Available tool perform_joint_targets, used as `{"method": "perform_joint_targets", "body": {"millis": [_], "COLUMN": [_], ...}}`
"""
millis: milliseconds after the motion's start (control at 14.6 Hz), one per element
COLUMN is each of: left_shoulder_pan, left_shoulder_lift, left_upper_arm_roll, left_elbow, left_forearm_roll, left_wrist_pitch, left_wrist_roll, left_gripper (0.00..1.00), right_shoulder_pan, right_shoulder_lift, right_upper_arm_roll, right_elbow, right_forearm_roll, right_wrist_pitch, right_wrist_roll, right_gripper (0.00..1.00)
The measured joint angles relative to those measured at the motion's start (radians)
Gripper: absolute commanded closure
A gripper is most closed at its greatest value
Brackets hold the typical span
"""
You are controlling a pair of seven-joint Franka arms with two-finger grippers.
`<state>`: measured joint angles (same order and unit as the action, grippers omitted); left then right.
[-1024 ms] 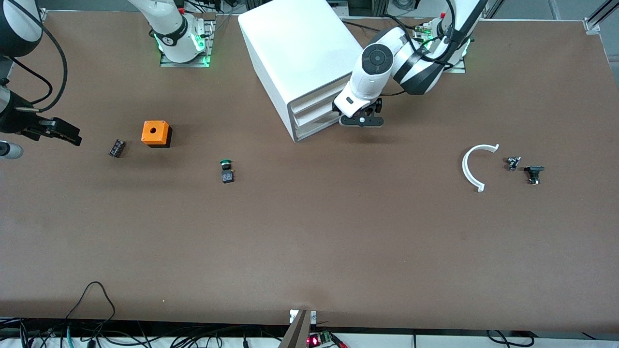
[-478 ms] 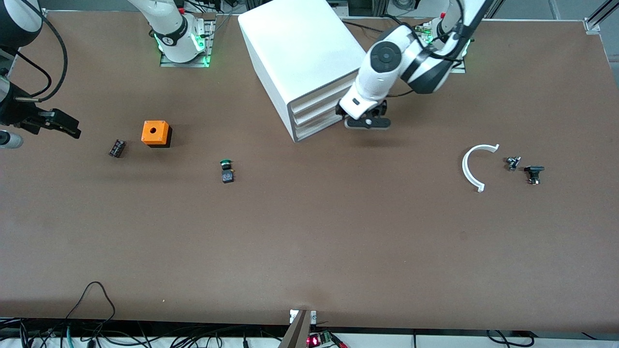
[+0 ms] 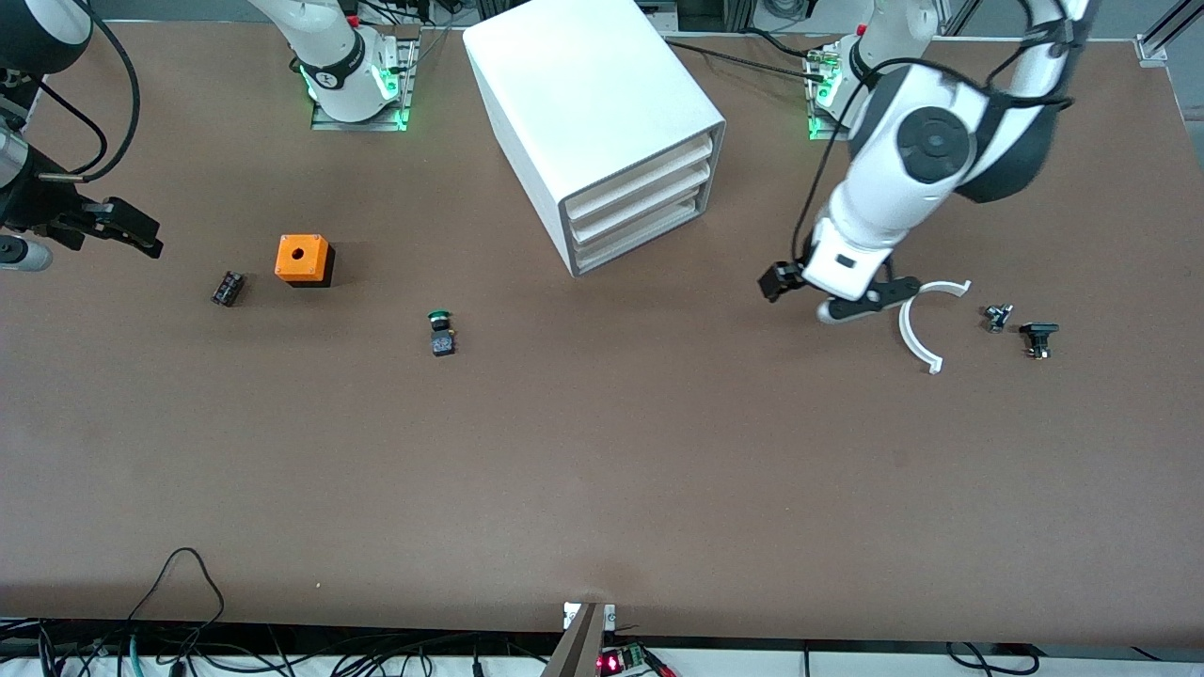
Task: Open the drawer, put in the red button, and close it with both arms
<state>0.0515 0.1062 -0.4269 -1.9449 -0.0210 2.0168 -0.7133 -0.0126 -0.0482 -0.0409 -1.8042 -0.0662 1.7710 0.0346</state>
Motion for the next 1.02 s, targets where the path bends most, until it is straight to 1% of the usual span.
{"method": "perform_joint_targets", "body": {"millis": [137, 273, 478, 614, 751, 819, 1024], "left_shoulder_pan": [-0.004, -0.006, -0.006, -0.010, -0.010, -0.008, -0.016], "left_shoulder_lift": [-0.024, -0.057, -0.104, -0.127, -0.140, -0.144, -0.151], "left_upper_arm_roll": [0.051, 0.124, 0.204, 0.265, 0.342, 0.365, 0.368], "left_elbow": [0.090, 0.168, 0.254, 0.292, 0.321, 0.333, 0.343], "left_forearm_roll": [0.017, 0.020, 0.020, 0.021, 0.021, 0.021, 0.021], "left_wrist_pitch": [-0.131, -0.237, -0.372, -0.425, -0.447, -0.453, -0.461], "left_wrist_roll": [0.078, 0.176, 0.271, 0.333, 0.423, 0.459, 0.483], "left_gripper": [0.00, 0.00, 0.00, 0.00, 0.00, 0.00, 0.00], "right_shoulder_pan": [0.000, 0.000, 0.000, 0.000, 0.001, 0.001, 0.001], "right_shoulder_lift": [0.000, 0.000, 0.000, 0.000, 0.000, 0.000, 0.000], "right_upper_arm_roll": [0.000, 0.001, 0.002, 0.002, 0.003, 0.003, 0.003], "right_elbow": [0.000, 0.000, 0.000, 0.000, 0.000, 0.000, 0.000], "right_forearm_roll": [0.000, 0.000, 0.000, 0.000, 0.000, 0.000, 0.000], "right_wrist_pitch": [0.003, 0.004, 0.004, 0.004, 0.003, 0.001, -0.004], "right_wrist_roll": [0.000, 0.000, 0.000, 0.000, -0.002, -0.002, -0.008], "right_gripper": [0.00, 0.00, 0.00, 0.00, 0.00, 0.00, 0.00]}}
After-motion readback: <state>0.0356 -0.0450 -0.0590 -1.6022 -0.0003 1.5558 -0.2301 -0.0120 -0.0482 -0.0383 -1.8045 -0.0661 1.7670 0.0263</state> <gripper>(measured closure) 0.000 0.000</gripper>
